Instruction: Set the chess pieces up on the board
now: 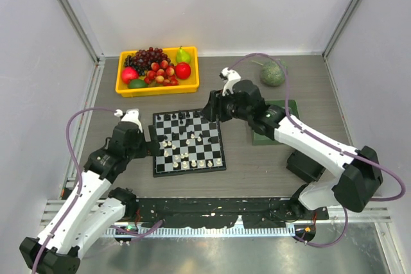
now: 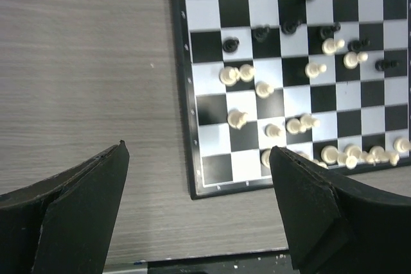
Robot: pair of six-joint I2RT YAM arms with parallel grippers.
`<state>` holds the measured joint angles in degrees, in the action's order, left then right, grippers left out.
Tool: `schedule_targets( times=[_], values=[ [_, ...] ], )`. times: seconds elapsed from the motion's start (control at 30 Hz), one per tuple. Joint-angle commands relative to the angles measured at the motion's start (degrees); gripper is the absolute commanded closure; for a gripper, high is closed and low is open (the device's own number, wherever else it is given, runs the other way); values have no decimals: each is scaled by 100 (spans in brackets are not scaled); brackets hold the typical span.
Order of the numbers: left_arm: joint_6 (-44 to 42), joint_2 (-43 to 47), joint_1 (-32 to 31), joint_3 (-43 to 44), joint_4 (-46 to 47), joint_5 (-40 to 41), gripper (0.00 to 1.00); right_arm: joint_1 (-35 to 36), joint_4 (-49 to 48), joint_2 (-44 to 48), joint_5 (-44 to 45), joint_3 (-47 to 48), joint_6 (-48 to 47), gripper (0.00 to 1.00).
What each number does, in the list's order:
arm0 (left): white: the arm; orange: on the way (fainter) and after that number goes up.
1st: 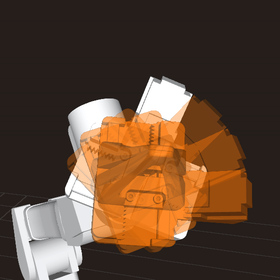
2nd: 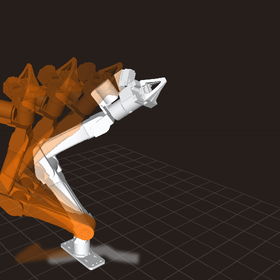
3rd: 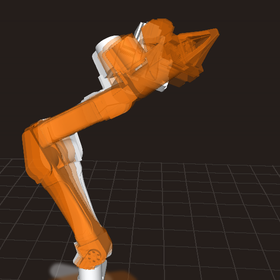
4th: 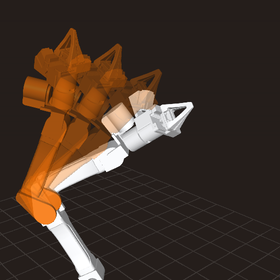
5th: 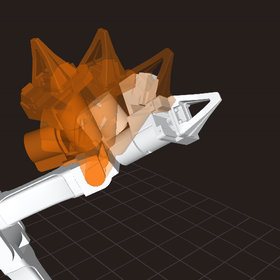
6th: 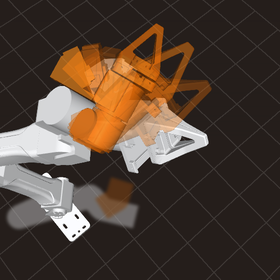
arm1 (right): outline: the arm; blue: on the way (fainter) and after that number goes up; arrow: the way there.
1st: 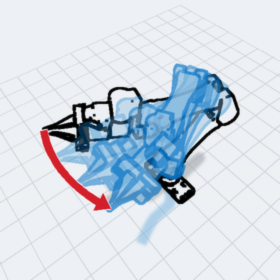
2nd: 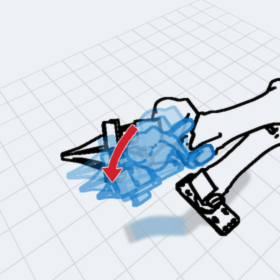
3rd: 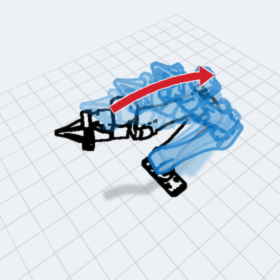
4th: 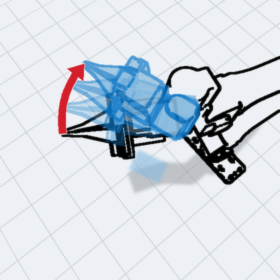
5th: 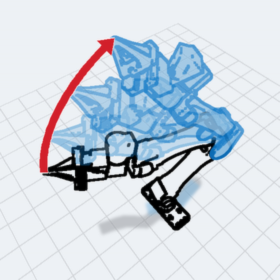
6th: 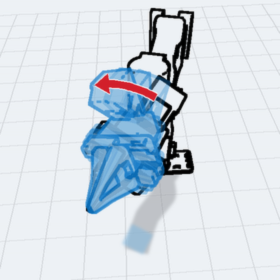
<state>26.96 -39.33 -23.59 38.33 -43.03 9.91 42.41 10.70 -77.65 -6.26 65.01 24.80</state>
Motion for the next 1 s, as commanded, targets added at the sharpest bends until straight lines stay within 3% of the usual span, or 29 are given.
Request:
schedule_targets(
  times=[0.0, 0.1, 0.2, 0.43, 0.97],
  values=[
    [-419, -171, -14, 736, 207, 853, 0, 380, 116, -452, -376, 63, -96, 43],
    [-604, -417, 39, 1062, 347, 943, 0, 732, 659, -943, 114, 441, -370, 43],
    [-587, -637, 39, 1072, 251, 347, 4, 1014, 899, -1173, 476, 732, -511, 44],
    [-43, -488, 30, -192, 1067, -938, 23, 1015, 557, -964, 1109, 372, -265, 44],
    [309, -1226, -163, -396, 1613, -1184, 41, 988, 407, -154, 1259, -437, -238, 44]
  ],
)
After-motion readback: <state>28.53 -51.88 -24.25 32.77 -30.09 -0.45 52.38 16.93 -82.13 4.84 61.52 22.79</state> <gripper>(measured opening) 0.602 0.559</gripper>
